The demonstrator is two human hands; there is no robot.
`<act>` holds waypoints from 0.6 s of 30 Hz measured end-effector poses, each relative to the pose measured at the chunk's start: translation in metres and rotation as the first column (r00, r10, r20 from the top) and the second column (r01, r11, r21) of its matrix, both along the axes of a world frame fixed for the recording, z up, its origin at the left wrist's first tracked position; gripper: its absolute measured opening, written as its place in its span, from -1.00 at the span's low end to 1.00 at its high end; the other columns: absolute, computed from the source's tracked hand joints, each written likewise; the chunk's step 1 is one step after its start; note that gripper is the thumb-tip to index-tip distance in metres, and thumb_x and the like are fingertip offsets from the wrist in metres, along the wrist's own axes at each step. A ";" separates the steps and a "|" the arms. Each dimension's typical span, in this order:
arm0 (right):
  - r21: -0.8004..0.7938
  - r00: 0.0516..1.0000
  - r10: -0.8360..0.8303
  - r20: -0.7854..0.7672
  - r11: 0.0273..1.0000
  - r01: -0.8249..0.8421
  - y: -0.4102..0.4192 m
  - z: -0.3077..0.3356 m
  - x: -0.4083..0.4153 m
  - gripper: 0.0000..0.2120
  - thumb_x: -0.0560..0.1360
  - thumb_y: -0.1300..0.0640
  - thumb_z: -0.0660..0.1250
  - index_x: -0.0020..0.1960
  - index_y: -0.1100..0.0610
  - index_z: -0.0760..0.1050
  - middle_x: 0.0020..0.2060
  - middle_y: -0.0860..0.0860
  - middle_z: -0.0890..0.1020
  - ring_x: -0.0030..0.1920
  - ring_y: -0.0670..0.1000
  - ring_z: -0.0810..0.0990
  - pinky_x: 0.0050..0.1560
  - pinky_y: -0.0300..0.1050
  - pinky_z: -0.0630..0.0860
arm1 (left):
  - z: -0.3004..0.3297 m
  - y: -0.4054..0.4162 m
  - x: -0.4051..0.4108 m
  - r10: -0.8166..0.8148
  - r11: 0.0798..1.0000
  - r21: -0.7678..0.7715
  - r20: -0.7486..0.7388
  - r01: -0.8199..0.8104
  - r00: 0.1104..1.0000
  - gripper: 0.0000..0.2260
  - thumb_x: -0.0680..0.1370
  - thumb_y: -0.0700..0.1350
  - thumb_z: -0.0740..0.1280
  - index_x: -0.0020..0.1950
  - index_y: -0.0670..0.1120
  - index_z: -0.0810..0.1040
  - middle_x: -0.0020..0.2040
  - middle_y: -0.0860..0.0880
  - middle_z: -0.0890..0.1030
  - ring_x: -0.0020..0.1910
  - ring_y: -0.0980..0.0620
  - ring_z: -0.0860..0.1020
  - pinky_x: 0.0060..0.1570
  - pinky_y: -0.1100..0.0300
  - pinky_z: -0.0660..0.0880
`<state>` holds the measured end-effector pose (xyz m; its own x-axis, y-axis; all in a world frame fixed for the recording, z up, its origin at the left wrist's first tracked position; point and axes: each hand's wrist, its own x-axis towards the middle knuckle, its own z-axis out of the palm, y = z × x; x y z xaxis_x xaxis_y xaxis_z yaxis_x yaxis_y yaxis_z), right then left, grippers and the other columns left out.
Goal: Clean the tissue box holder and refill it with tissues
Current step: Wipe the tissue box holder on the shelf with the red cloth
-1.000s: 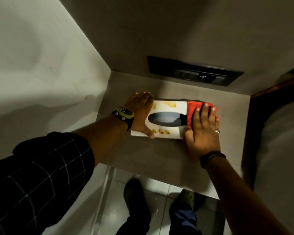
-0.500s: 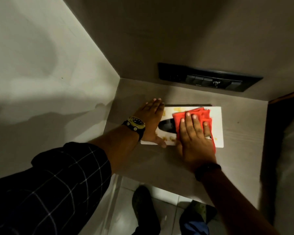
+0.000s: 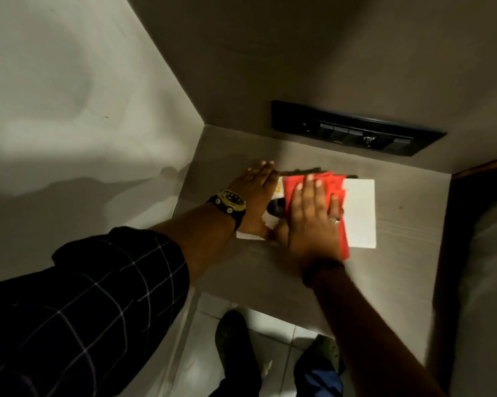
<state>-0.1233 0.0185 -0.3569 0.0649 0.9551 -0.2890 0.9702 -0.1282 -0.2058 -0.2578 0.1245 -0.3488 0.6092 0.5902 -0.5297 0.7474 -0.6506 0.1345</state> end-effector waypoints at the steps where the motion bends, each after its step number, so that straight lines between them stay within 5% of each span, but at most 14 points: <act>1: 0.005 0.997 0.080 -0.009 0.997 -0.080 -0.014 0.000 0.002 -0.30 0.54 -0.17 -0.05 0.55 0.22 0.01 0.55 0.21 0.03 0.55 0.21 -0.07 0.51 0.24 -0.20 | 0.001 0.000 0.000 -0.005 1.000 0.002 -0.005 0.005 1.000 0.27 0.18 0.50 0.35 0.53 -0.18 -0.24 0.57 -0.18 -0.20 0.54 -0.16 -0.17 0.37 0.07 -0.26; 5: 0.039 0.999 0.032 0.026 0.999 -0.033 -0.039 -0.008 0.043 -0.35 0.55 -0.13 -0.02 0.52 0.21 0.14 0.52 0.19 0.18 0.53 0.18 0.05 0.51 0.23 -0.03 | 0.003 -0.002 0.001 -0.008 1.000 0.008 -0.027 0.009 1.000 0.31 0.14 0.53 0.33 0.52 -0.17 -0.29 0.56 -0.17 -0.24 0.54 -0.15 -0.21 0.36 0.07 -0.29; 14: 0.090 0.928 -0.363 0.088 0.930 0.356 0.039 -0.011 0.051 -0.34 0.53 -0.07 -0.08 0.55 0.22 0.00 0.56 0.17 0.00 0.55 0.21 -0.10 0.51 0.25 -0.10 | 0.002 -0.002 0.000 -0.025 1.000 0.010 -0.027 0.025 0.999 0.30 0.17 0.52 0.33 0.50 -0.21 -0.31 0.55 -0.19 -0.26 0.53 -0.17 -0.24 0.39 0.05 -0.30; 18: 0.055 0.989 -0.138 0.057 0.989 0.135 0.027 -0.010 0.023 -0.36 0.57 -0.09 -0.12 0.56 0.19 -0.08 0.57 0.15 -0.05 0.56 0.18 -0.13 0.51 0.22 -0.18 | 0.004 0.000 -0.001 -0.025 1.000 -0.004 -0.025 0.025 0.999 0.30 0.16 0.53 0.33 0.51 -0.19 -0.31 0.55 -0.18 -0.27 0.53 -0.15 -0.25 0.40 0.05 -0.28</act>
<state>-0.1008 0.0452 -0.3667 0.2118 0.9494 -0.2319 0.9552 -0.2513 -0.1566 -0.2592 0.1243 -0.3445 0.6103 0.5726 -0.5474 0.7339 -0.6689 0.1186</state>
